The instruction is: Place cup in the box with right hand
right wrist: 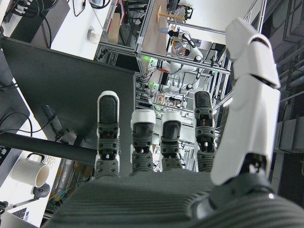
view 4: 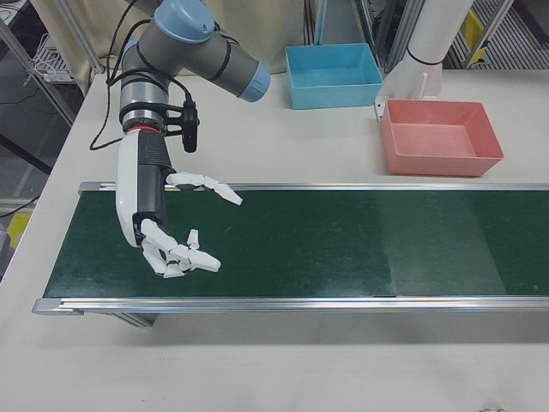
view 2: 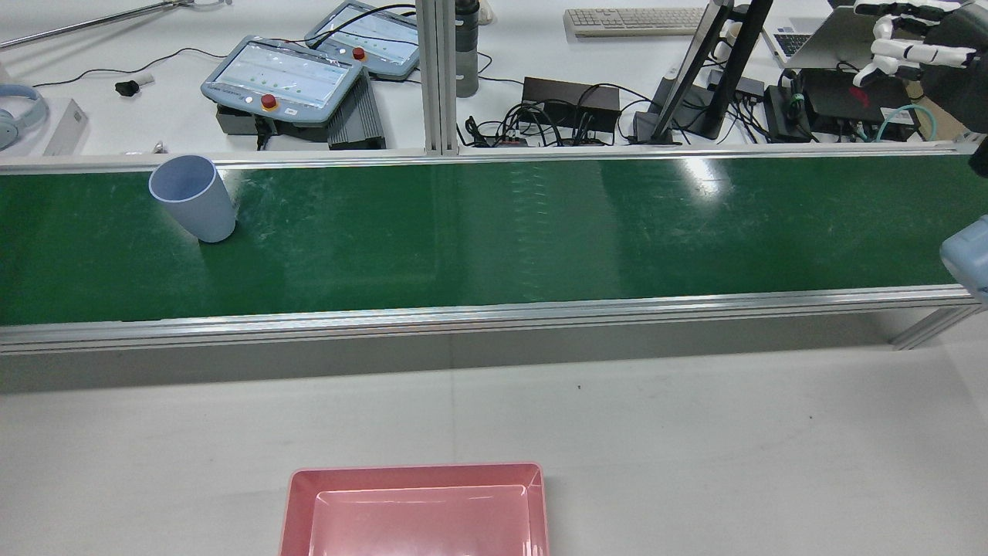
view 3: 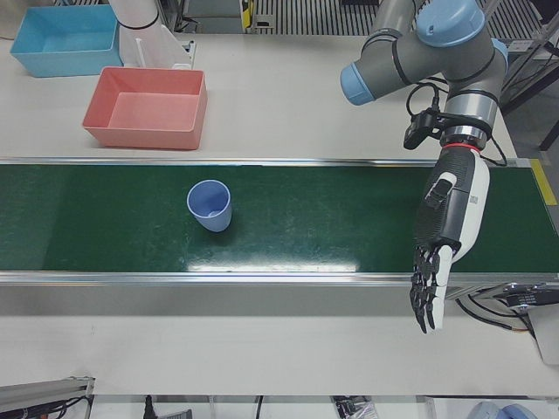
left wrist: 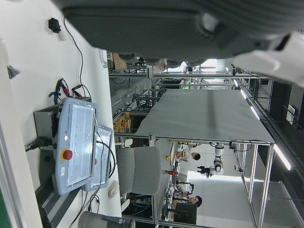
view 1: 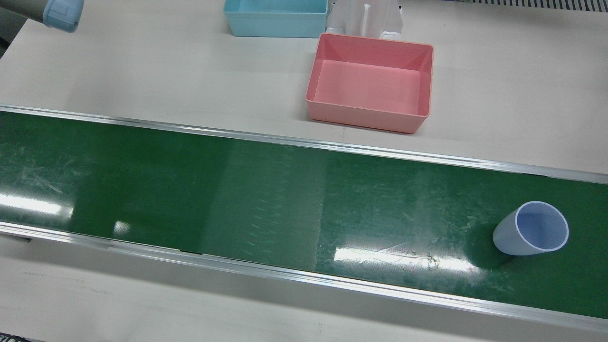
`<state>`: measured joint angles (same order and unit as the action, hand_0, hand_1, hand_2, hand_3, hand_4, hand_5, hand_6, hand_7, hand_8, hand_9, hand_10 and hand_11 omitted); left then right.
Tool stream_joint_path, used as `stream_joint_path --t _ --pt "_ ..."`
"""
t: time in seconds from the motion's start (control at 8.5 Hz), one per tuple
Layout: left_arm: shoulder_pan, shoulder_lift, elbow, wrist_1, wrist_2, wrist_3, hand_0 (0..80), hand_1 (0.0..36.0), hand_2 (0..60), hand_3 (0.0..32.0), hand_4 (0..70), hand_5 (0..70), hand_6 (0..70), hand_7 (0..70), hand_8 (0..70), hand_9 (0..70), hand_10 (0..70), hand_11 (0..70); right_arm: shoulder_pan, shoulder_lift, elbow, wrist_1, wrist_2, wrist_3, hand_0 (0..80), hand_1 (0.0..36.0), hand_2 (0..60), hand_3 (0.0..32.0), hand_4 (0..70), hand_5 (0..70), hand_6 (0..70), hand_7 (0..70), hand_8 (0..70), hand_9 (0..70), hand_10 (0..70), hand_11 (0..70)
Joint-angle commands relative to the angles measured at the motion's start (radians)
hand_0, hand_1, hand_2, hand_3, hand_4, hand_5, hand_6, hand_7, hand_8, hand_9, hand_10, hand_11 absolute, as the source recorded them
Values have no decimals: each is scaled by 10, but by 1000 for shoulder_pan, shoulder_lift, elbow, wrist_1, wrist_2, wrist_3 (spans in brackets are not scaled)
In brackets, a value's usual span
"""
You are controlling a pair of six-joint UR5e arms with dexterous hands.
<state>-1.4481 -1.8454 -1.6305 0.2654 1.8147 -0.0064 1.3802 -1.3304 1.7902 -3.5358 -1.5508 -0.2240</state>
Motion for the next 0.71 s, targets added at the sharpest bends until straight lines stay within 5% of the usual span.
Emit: stream_joint_path --t 0.0,0.59 --pt "0 0 0 0 0 -1 0 0 0 0 0 0 0 0 0 0 0 0 -1 0 0 0 0 0 539 226 199 0 170 124 252 700 452 700 307 454" --pt "0 0 0 0 0 -1 0 0 0 0 0 0 0 0 0 0 0 0 -1 -3 2 0 0 2 539 227 197 0 162 124 250 700 449 700 304 450"
